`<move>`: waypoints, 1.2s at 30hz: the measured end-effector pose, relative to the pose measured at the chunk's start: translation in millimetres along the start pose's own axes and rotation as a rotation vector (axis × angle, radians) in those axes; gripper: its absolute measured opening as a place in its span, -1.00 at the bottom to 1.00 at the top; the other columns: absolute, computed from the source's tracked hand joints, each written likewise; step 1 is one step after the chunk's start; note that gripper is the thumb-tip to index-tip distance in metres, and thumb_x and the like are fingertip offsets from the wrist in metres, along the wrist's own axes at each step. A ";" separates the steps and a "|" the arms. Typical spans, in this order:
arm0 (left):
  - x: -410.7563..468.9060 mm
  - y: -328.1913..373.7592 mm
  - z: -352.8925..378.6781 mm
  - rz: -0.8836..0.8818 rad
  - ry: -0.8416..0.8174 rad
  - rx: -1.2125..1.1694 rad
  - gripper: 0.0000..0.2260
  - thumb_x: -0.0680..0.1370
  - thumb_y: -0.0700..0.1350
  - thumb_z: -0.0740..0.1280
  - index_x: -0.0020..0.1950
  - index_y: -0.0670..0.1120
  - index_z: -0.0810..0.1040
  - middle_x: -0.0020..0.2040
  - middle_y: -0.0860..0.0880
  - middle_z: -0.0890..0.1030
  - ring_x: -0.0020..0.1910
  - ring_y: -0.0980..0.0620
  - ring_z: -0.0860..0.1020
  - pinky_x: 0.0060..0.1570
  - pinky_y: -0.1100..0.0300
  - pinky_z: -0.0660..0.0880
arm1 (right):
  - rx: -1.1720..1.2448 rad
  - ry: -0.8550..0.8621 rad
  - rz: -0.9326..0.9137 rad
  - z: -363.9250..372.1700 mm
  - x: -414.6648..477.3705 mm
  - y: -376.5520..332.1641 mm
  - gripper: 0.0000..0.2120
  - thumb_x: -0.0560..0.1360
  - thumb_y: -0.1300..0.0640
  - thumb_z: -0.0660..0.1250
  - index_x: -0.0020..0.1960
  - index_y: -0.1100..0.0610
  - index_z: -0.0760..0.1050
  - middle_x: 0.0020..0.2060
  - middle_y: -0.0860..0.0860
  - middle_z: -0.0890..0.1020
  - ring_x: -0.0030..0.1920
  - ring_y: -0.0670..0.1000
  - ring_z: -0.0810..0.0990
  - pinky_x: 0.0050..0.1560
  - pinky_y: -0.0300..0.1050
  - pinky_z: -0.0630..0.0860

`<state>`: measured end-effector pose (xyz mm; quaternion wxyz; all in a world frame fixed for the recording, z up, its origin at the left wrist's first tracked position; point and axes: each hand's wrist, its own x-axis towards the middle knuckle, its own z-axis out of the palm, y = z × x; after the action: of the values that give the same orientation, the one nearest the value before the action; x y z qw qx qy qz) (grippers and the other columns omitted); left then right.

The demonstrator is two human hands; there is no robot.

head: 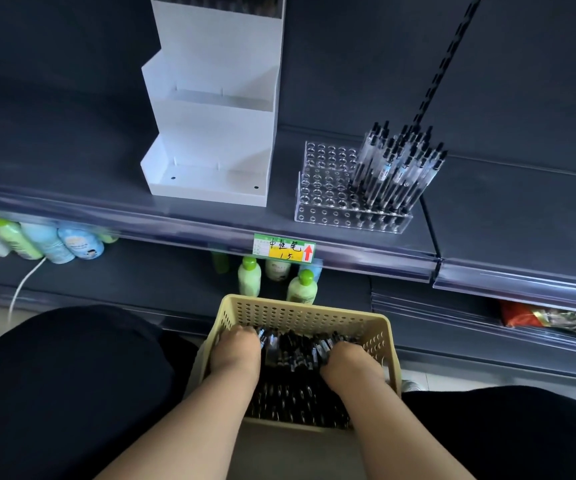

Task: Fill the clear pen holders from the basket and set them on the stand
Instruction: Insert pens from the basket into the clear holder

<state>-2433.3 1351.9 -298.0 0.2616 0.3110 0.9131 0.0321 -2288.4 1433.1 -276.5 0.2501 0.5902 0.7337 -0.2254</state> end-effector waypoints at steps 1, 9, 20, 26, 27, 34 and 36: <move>4.6 0.3 1.6 0.010 -0.005 0.036 -0.62 0.53 -0.36 0.06 0.31 -0.15 0.41 0.29 -0.13 0.47 0.28 -0.10 0.44 0.19 0.06 0.42 | 0.012 -0.021 0.001 -1.4 1.2 0.5 -0.70 0.49 0.09 0.26 0.21 0.10 0.47 0.16 0.03 0.55 0.13 0.09 0.54 -0.01 -0.08 0.44; 2.0 2.4 -3.2 -0.118 -0.092 -0.078 -0.69 0.60 -0.28 0.07 0.32 -0.17 0.40 0.29 -0.17 0.48 0.27 -0.14 0.46 0.16 0.10 0.40 | 0.026 -0.118 -0.156 -20.2 -3.5 6.8 -0.72 0.50 0.04 0.28 0.11 0.21 0.47 -0.15 0.06 0.49 -0.11 0.03 0.48 -0.20 -0.17 0.40; -18.5 -12.8 -22.2 0.026 -0.165 -0.616 -0.82 0.47 -0.19 0.40 0.06 -0.11 0.60 -0.04 -0.07 0.61 -0.05 -0.07 0.59 -0.08 0.06 0.61 | 0.306 -0.155 -0.385 -24.7 -30.3 11.1 -0.85 0.49 0.10 0.25 0.04 0.08 0.49 -0.15 0.03 0.56 -0.32 -0.06 0.48 -0.22 -0.21 0.43; -43.2 -2.7 -40.9 0.230 -0.191 -0.835 -0.84 0.48 -0.18 0.41 0.02 -0.06 0.51 -0.08 0.01 0.60 -0.10 0.05 0.61 -0.09 0.09 0.62 | 0.380 -0.025 -0.419 -30.8 -42.4 10.5 -0.85 0.48 0.08 0.26 -0.01 0.11 0.50 -0.21 0.01 0.55 -0.25 -0.02 0.52 -0.30 -0.22 0.42; -47.7 0.4 -45.6 0.263 -0.183 -0.853 -0.84 0.48 -0.17 0.41 0.01 -0.04 0.51 -0.07 0.01 0.62 -0.10 0.05 0.62 -0.08 0.08 0.62 | 0.385 0.009 -0.436 -33.7 -44.4 9.3 -0.87 0.47 0.09 0.27 -0.03 0.11 0.50 -0.19 0.01 0.56 -0.22 -0.01 0.52 -0.28 -0.22 0.42; -70.1 29.3 -95.3 0.560 -0.041 -0.817 -0.65 0.47 -0.24 0.32 0.11 0.17 0.41 -0.14 0.17 0.66 -0.12 0.16 0.63 -0.09 0.20 0.55 | 0.644 0.323 -0.593 -86.0 -64.2 0.1 -0.55 0.43 0.22 0.31 0.20 0.01 0.16 -0.26 0.03 0.61 -0.29 0.00 0.58 -0.39 -0.15 0.49; -70.8 40.0 -112.1 0.624 -0.011 -0.860 -0.73 0.51 -0.20 0.30 0.10 0.12 0.42 -0.11 0.15 0.66 -0.11 0.16 0.64 -0.04 0.17 0.55 | 0.736 0.413 -0.631 -109.8 -71.0 -1.4 -0.65 0.46 0.23 0.27 0.14 0.05 0.17 -0.26 0.11 0.64 -0.33 0.07 0.61 -0.37 0.01 0.52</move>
<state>-2419.7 1354.4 -160.2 0.3483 0.4326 0.6802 0.4784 -2288.2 1448.0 -146.6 -0.2036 0.4213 0.7820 -0.4117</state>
